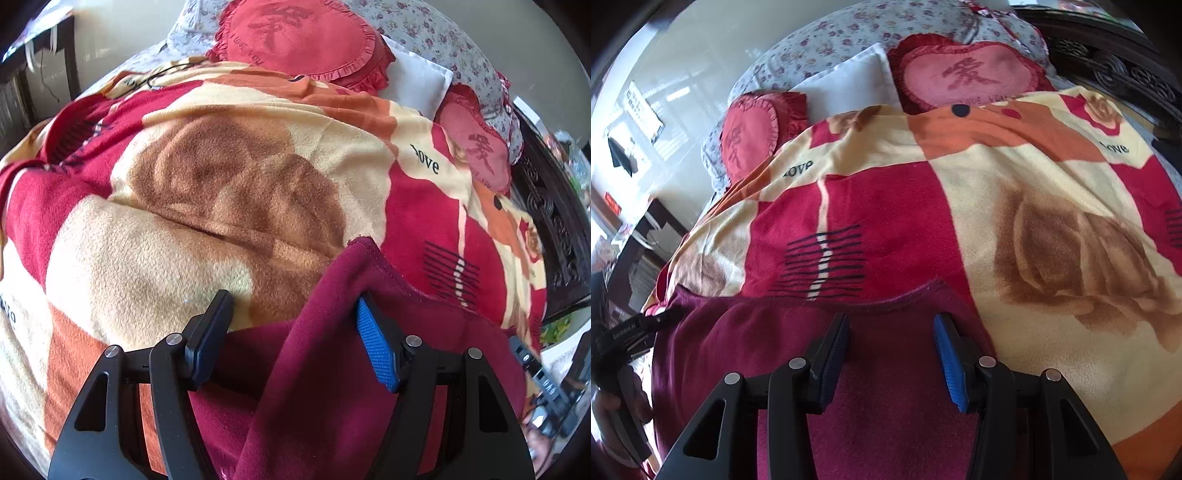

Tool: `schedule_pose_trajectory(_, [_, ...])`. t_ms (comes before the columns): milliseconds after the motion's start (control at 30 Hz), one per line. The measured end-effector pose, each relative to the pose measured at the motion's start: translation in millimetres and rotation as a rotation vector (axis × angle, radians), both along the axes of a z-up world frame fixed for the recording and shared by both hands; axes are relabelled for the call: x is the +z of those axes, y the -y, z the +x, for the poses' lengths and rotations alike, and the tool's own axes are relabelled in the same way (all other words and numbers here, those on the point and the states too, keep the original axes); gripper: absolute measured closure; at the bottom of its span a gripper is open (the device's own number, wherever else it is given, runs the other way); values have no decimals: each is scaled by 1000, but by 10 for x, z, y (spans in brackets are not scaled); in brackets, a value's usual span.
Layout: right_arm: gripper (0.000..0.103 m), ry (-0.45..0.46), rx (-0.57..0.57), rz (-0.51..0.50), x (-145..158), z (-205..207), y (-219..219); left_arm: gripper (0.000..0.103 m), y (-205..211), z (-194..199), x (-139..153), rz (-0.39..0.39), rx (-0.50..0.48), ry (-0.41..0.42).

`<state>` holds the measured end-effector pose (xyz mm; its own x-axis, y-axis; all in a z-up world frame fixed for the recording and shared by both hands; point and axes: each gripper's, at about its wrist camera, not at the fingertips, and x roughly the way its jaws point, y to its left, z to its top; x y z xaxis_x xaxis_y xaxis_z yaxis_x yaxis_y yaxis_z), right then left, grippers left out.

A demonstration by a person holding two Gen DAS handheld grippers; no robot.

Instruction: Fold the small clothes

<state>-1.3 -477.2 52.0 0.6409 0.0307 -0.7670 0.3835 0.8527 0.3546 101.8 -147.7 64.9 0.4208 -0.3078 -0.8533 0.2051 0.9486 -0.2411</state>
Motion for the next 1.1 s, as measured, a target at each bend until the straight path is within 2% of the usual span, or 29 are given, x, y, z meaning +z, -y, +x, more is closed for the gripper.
schedule_pose_trajectory(233, [58,3,-10,21,79,-63,28,35,-43,-132,96,9,-6,19])
schedule_pose_trajectory(500, [58,40,26,31,409,-492,-250,35,-109,-451,265,39,-36,69])
schedule_pose_trajectory(667, [58,31,35,4,411,-715,-437,35,-153,-660,301,56,-58,68])
schedule_pose_trajectory(767, [57,61,-3,-4,414,-881,-446,35,-209,-781,273,60,-63,54])
schedule_pose_trajectory(900, [57,-15,-25,31,182,-892,-379,35,-288,-938,234,77,-62,46])
schedule_pose_trajectory(967, [57,-22,-16,34,120,-899,-369,35,-346,-1015,219,80,-61,35])
schedule_pose_trajectory(1100, [57,-3,-24,42,254,-1004,-409,35,-507,-1172,217,64,-48,26])
